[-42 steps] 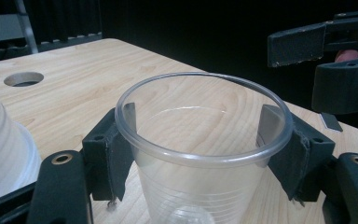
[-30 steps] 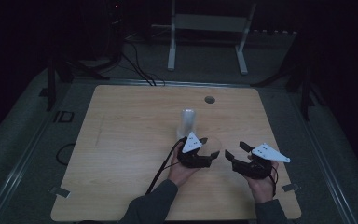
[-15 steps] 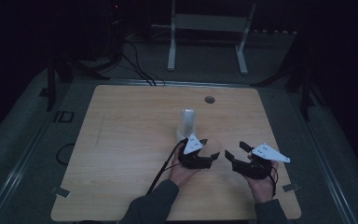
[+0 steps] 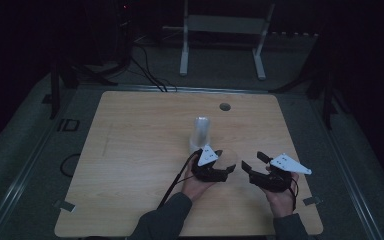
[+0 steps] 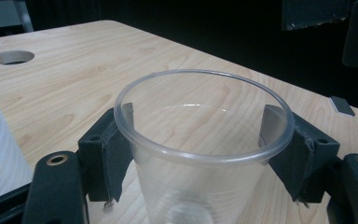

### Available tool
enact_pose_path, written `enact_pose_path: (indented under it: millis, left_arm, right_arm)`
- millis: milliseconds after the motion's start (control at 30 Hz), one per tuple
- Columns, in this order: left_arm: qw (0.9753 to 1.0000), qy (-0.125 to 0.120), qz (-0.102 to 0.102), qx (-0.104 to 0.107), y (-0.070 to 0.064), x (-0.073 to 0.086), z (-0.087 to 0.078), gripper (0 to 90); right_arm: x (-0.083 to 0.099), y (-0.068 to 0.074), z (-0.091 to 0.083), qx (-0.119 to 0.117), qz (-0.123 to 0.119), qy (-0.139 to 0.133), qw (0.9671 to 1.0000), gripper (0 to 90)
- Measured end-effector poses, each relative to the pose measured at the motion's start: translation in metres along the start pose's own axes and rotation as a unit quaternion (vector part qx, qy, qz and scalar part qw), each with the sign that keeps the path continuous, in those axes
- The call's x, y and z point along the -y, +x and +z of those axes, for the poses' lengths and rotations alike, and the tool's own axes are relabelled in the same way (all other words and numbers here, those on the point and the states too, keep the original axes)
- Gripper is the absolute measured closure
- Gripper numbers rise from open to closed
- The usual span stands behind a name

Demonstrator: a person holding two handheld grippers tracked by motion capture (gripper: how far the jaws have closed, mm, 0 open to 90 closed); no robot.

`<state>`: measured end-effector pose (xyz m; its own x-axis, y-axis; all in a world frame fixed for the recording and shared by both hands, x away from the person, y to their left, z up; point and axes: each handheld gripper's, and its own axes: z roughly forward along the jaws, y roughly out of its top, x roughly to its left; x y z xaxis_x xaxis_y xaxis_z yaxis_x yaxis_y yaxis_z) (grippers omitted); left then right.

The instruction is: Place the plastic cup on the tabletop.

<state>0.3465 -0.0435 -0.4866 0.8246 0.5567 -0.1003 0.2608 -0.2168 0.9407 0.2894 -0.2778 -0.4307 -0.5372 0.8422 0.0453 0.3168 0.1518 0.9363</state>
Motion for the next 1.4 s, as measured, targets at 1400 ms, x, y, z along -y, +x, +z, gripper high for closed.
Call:
enact_pose_path:
  millis: [1400]
  left_arm:
    - [0.9993,0.014,-0.034,0.009,0.004,0.012,-0.011,15.5]
  right_arm:
    - [0.002,-0.001,0.001,0.002,0.003,0.003,1.0000,28.0]
